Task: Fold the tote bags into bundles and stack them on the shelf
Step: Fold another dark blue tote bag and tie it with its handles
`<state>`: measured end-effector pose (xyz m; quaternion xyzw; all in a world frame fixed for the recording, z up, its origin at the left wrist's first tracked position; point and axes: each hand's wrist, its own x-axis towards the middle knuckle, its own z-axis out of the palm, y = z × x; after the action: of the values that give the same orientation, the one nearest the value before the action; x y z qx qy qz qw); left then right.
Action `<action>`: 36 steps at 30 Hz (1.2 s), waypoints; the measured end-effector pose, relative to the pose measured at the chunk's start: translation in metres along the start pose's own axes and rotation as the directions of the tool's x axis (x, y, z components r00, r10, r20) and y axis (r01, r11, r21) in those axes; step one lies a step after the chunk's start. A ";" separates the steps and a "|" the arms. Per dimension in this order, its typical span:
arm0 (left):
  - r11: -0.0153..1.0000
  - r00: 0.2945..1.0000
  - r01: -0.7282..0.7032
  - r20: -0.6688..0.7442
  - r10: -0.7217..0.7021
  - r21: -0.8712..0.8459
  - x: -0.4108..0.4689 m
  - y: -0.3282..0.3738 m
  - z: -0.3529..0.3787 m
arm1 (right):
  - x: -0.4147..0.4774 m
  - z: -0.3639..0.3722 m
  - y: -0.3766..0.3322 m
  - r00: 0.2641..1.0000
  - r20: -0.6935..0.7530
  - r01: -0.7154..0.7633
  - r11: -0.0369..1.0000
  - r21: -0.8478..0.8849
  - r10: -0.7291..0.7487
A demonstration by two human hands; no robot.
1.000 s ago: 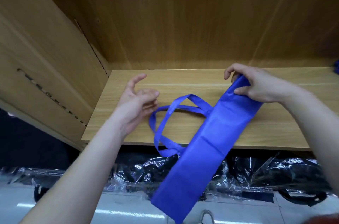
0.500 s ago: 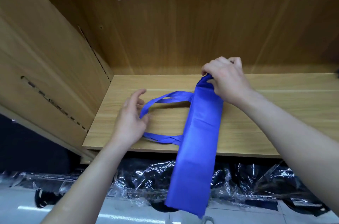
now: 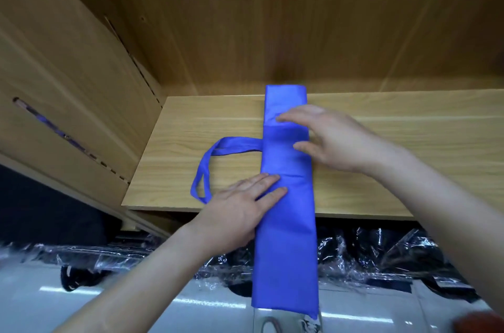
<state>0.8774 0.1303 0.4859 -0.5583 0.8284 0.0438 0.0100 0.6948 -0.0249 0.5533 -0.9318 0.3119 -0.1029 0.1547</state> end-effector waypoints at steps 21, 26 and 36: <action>0.562 0.739 0.476 -0.038 -0.673 -0.676 0.039 -0.004 -0.013 | -0.055 0.086 -0.014 0.879 -0.160 -0.329 0.814 0.479 0.450; 0.599 0.708 0.559 -0.044 -0.704 -0.573 0.037 0.009 -0.014 | -0.055 0.093 -0.035 0.794 -0.284 -0.320 0.766 0.557 0.538; 0.741 0.740 0.639 -0.096 -0.665 -0.206 0.028 0.025 -0.016 | -0.043 0.083 -0.045 0.835 -0.108 -0.534 0.842 0.079 0.540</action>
<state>0.8444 0.1120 0.5015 -0.8139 0.5714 0.0581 -0.0878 0.7091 0.0542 0.4881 -0.7948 0.5673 -0.1208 0.1785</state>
